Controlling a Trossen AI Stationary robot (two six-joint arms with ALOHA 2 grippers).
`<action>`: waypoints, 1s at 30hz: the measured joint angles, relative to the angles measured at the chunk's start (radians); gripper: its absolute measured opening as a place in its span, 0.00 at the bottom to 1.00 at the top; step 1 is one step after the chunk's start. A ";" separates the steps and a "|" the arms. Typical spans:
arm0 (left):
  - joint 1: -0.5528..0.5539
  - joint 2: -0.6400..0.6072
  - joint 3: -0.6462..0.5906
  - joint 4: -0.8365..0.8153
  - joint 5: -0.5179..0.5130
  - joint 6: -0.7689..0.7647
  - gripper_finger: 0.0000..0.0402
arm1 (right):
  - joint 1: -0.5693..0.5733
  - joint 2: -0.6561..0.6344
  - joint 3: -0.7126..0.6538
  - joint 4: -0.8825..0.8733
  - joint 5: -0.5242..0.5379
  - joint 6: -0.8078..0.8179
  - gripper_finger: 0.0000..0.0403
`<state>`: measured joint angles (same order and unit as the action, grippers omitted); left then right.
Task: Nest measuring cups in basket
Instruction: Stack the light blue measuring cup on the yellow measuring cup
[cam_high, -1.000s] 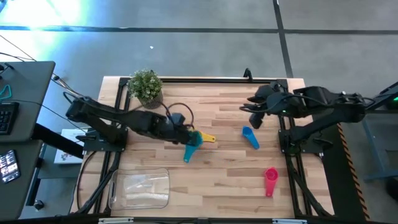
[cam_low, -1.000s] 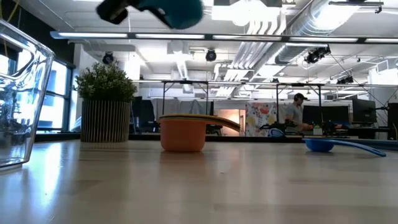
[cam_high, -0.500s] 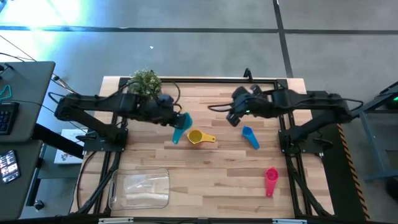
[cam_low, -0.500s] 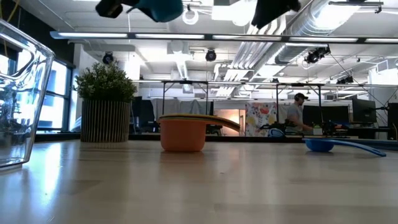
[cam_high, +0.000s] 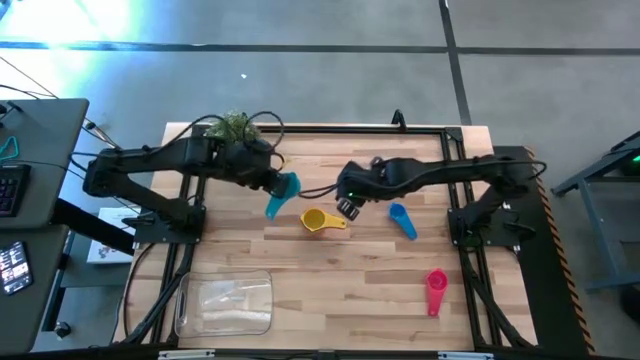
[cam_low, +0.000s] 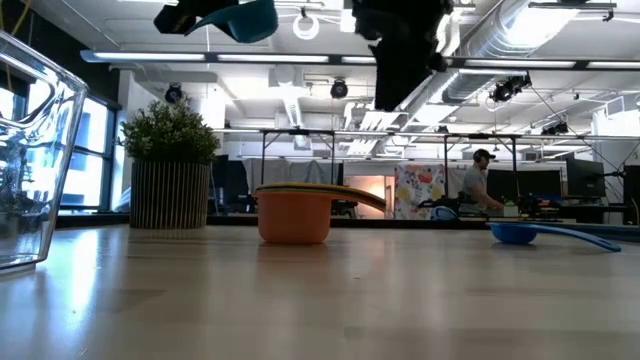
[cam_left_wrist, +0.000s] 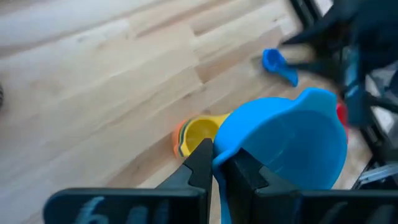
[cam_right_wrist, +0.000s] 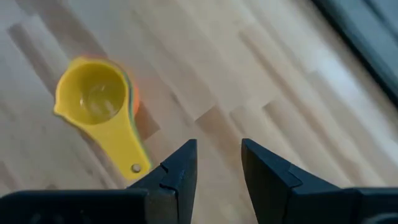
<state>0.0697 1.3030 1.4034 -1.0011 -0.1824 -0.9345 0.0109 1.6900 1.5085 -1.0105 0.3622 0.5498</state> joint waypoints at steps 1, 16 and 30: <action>0.011 -0.003 0.002 0.004 0.001 0.008 0.04 | 0.000 0.016 0.000 0.001 -0.007 0.000 0.29; 0.203 -0.029 0.001 -0.005 0.064 0.124 0.04 | -0.049 0.137 0.000 0.102 -0.195 -0.212 0.29; 0.278 -0.029 0.001 -0.004 0.092 0.144 0.04 | -0.130 0.247 0.000 0.158 -0.372 -0.401 0.29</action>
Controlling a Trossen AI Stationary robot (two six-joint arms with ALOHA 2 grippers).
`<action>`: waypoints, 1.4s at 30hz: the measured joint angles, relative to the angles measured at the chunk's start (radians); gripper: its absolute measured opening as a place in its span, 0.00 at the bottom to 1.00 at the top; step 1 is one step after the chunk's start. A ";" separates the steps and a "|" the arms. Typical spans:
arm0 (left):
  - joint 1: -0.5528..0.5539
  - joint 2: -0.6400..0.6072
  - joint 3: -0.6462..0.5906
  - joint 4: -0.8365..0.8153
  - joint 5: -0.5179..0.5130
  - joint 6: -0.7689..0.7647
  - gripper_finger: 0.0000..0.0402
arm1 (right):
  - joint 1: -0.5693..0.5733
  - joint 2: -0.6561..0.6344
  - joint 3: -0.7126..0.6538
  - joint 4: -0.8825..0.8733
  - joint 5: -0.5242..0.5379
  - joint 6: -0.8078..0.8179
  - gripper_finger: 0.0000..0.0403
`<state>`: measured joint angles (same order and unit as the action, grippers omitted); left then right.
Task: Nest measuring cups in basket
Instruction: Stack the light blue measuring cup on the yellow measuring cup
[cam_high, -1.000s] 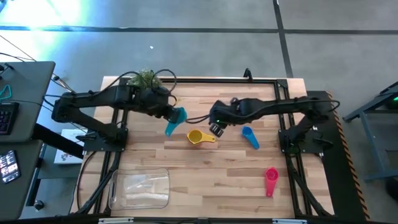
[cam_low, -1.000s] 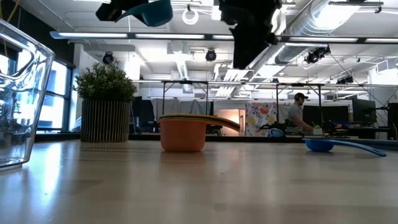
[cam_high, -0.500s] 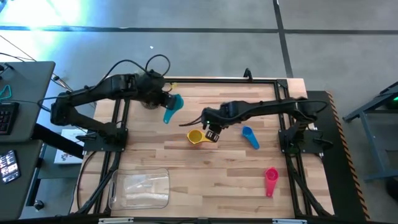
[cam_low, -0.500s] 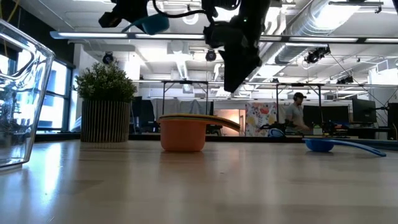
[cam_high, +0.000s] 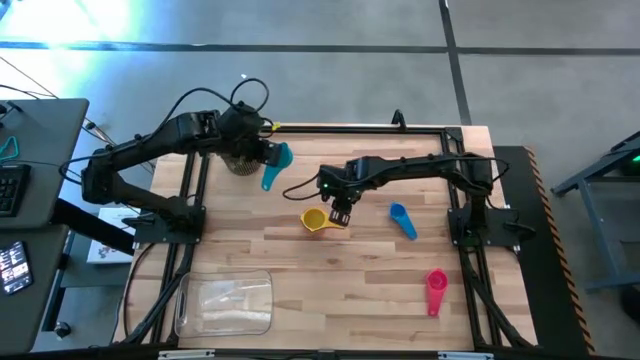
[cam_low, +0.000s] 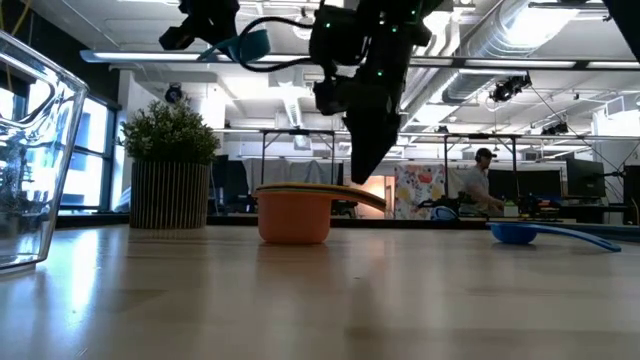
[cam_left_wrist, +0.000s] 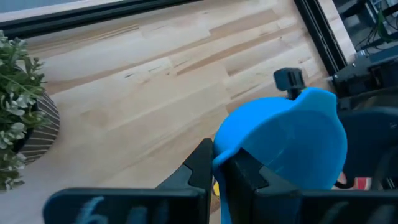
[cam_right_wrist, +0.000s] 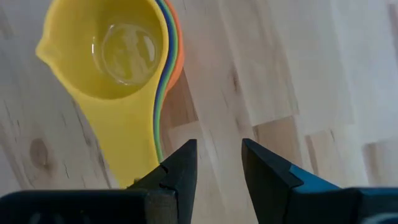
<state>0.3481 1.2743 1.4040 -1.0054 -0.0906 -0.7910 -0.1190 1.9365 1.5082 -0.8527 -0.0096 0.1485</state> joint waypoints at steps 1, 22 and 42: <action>0.003 0.000 0.000 0.000 0.000 0.000 0.04 | 0.000 0.008 0.000 0.006 -0.002 -0.001 0.29; 0.013 0.000 0.000 0.001 0.004 0.030 0.04 | 0.074 0.076 0.000 0.008 -0.077 0.080 0.29; 0.013 0.001 0.000 -0.001 0.046 0.041 0.04 | 0.187 0.080 0.000 0.168 -0.070 0.268 0.29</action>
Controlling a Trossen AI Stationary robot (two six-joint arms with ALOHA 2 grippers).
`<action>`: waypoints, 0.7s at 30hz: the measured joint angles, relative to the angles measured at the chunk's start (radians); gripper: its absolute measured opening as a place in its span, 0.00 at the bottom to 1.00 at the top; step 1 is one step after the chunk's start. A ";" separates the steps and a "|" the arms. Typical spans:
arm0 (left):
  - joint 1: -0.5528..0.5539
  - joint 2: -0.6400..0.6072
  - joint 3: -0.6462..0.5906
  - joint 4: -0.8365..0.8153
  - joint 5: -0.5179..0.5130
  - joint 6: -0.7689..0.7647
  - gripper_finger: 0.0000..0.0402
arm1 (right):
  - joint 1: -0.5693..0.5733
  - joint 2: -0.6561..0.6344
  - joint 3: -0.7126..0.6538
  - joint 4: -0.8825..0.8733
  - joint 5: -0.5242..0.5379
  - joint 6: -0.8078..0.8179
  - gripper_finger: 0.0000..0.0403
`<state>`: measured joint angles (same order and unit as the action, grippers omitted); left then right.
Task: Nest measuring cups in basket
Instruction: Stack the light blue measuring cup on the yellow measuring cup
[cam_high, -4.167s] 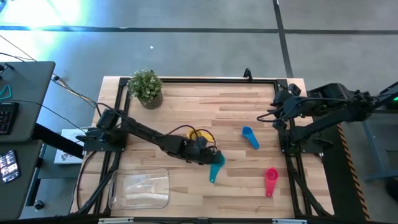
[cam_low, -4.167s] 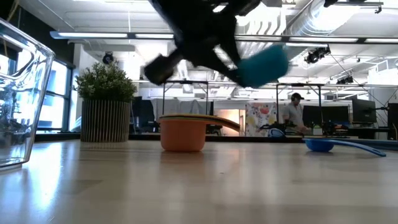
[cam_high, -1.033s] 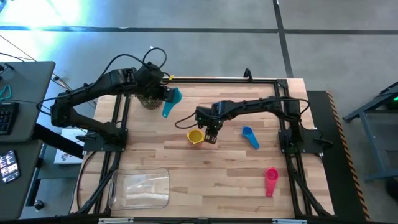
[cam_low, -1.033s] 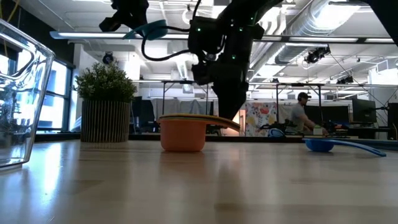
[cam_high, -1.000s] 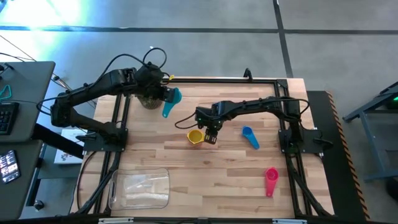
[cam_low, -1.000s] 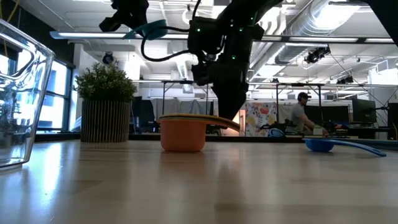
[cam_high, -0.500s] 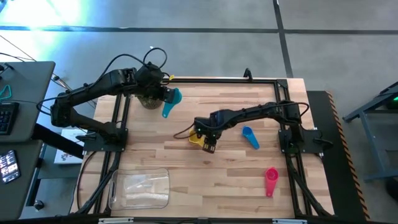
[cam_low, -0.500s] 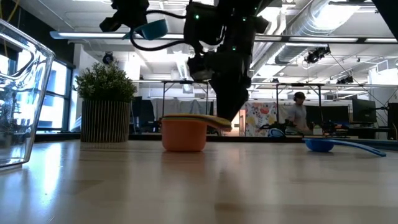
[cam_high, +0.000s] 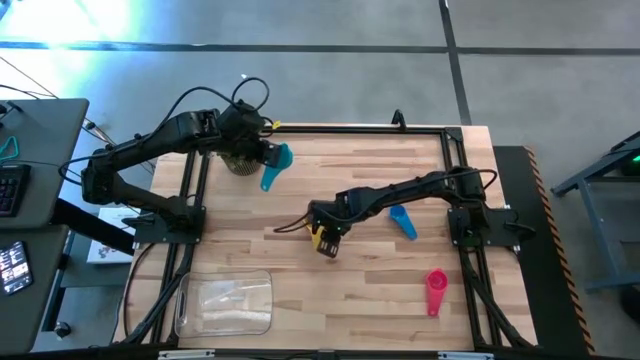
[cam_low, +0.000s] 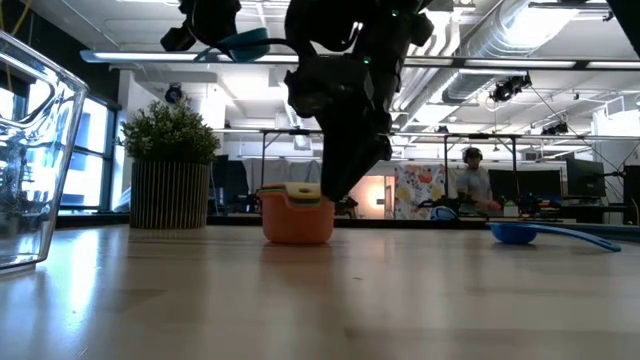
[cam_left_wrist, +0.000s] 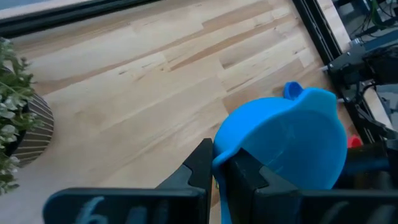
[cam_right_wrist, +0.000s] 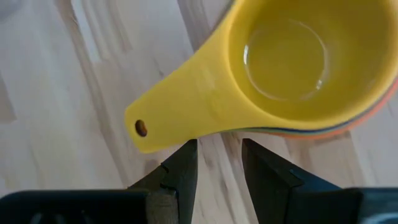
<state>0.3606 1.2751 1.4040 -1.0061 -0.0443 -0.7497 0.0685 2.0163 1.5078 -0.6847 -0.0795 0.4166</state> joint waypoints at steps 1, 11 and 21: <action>-0.001 0.000 0.000 0.000 0.007 -0.005 0.04 | 0.000 0.000 0.000 0.007 0.000 0.005 0.29; -0.059 0.000 0.000 -0.003 0.014 -0.060 0.04 | -0.013 -0.060 0.070 -0.087 0.007 0.055 0.29; -0.140 0.008 0.000 -0.002 -0.050 -0.173 0.04 | -0.027 -0.272 0.165 -0.174 0.109 -0.038 0.29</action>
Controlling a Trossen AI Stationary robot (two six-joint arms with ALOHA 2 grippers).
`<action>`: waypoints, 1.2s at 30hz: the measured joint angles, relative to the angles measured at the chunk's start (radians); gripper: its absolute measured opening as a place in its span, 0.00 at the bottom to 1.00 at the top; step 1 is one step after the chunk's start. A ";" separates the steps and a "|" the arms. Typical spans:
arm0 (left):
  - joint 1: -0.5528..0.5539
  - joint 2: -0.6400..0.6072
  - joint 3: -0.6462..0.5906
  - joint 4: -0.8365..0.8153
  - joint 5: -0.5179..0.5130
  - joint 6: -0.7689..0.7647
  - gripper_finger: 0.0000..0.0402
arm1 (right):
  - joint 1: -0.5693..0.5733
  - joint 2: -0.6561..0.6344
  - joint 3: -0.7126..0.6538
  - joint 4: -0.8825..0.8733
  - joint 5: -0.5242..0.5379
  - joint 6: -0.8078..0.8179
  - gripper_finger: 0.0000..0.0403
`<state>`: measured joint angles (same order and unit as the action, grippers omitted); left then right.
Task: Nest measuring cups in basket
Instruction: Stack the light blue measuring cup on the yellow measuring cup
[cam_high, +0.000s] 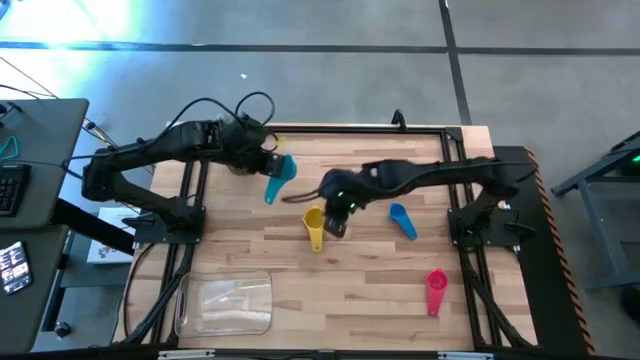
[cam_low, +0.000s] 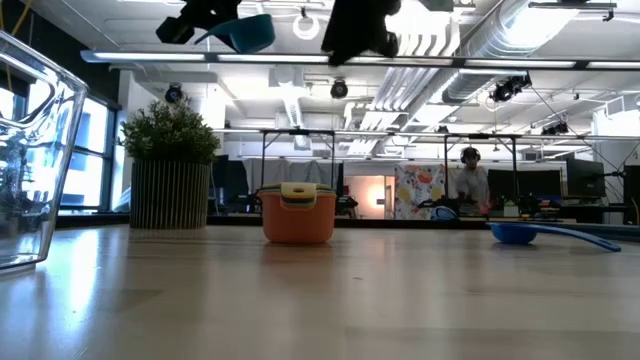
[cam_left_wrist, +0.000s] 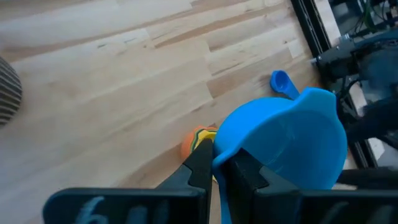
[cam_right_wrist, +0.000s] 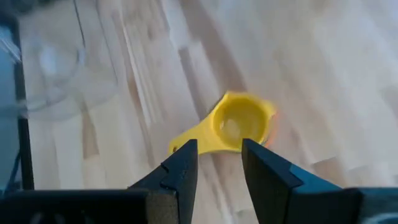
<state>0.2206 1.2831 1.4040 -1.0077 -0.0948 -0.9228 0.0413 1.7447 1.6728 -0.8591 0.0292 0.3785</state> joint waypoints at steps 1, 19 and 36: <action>-0.008 0.000 0.000 0.000 -0.005 -0.020 0.04 | -0.004 -0.023 0.006 0.001 0.012 -0.016 0.29; -0.159 0.162 0.001 0.042 -0.158 -0.441 0.04 | -0.224 -0.311 0.092 -0.107 0.128 -0.242 0.29; -0.183 0.410 0.000 0.126 -0.063 -0.702 0.04 | -0.403 -0.359 0.091 -0.313 0.127 -0.361 0.29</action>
<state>0.0372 1.6936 1.4040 -0.8818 -0.1579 -1.6247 -0.3616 1.3857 1.7641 -1.1719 0.1558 0.0173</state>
